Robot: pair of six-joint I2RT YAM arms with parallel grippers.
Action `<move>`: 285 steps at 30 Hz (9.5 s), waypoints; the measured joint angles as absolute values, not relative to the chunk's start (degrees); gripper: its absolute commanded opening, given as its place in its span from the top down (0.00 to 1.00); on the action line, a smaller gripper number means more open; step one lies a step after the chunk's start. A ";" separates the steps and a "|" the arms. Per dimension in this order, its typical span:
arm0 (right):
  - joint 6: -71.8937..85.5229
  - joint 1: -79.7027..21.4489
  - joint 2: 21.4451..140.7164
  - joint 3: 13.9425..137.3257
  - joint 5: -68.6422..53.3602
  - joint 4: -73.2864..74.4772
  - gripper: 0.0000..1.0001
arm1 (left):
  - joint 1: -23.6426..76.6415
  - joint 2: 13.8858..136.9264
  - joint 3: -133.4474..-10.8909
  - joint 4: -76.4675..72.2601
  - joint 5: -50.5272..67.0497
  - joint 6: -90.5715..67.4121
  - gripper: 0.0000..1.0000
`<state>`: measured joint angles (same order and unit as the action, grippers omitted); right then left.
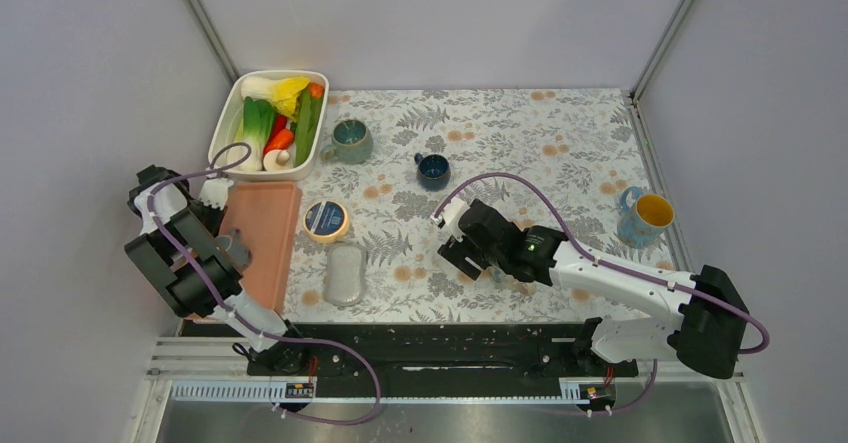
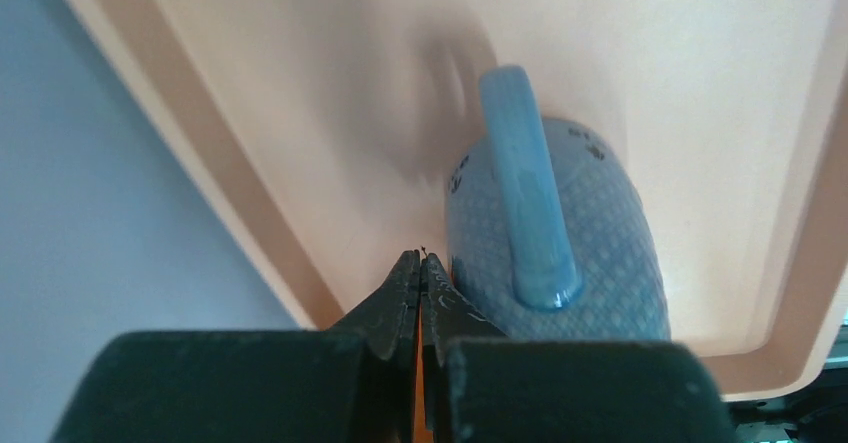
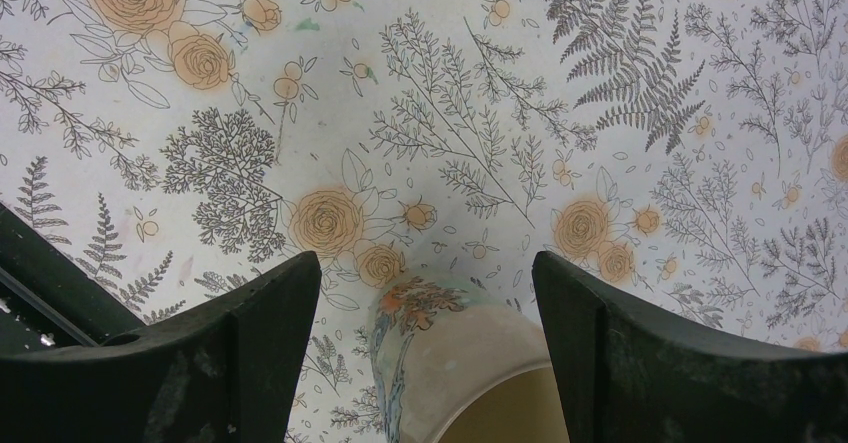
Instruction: Turn the mug right side up
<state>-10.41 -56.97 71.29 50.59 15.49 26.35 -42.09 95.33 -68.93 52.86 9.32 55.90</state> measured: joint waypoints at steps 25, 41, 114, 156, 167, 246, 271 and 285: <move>-8.51 -56.53 69.80 50.33 19.94 25.04 0.01 | -21.85 92.12 -78.39 52.60 24.53 47.72 0.01; -8.71 -48.53 58.11 47.77 22.96 11.64 0.01 | -15.05 93.56 -104.31 54.19 26.24 18.44 0.01; 17.76 -48.36 81.65 62.78 -17.72 -9.50 0.00 | -6.48 86.94 -86.39 58.28 26.26 17.63 1.00; 17.04 -46.04 92.27 71.13 -29.10 -8.62 1.00 | 7.40 81.69 -83.37 45.34 41.32 7.42 0.09; -33.91 -60.38 91.42 73.14 1.02 26.44 1.00 | 8.34 83.83 -84.55 46.54 33.21 11.16 0.05; -43.46 -71.57 88.33 80.68 1.02 45.63 0.21 | -66.74 80.34 -55.72 53.67 12.34 74.08 0.69; -39.97 -71.59 87.96 77.93 0.84 45.23 0.22 | -45.89 78.43 -48.14 34.92 21.65 48.69 0.47; -39.05 -71.57 87.37 76.93 1.04 45.21 0.21 | -43.35 83.00 -48.29 27.22 24.16 40.10 0.47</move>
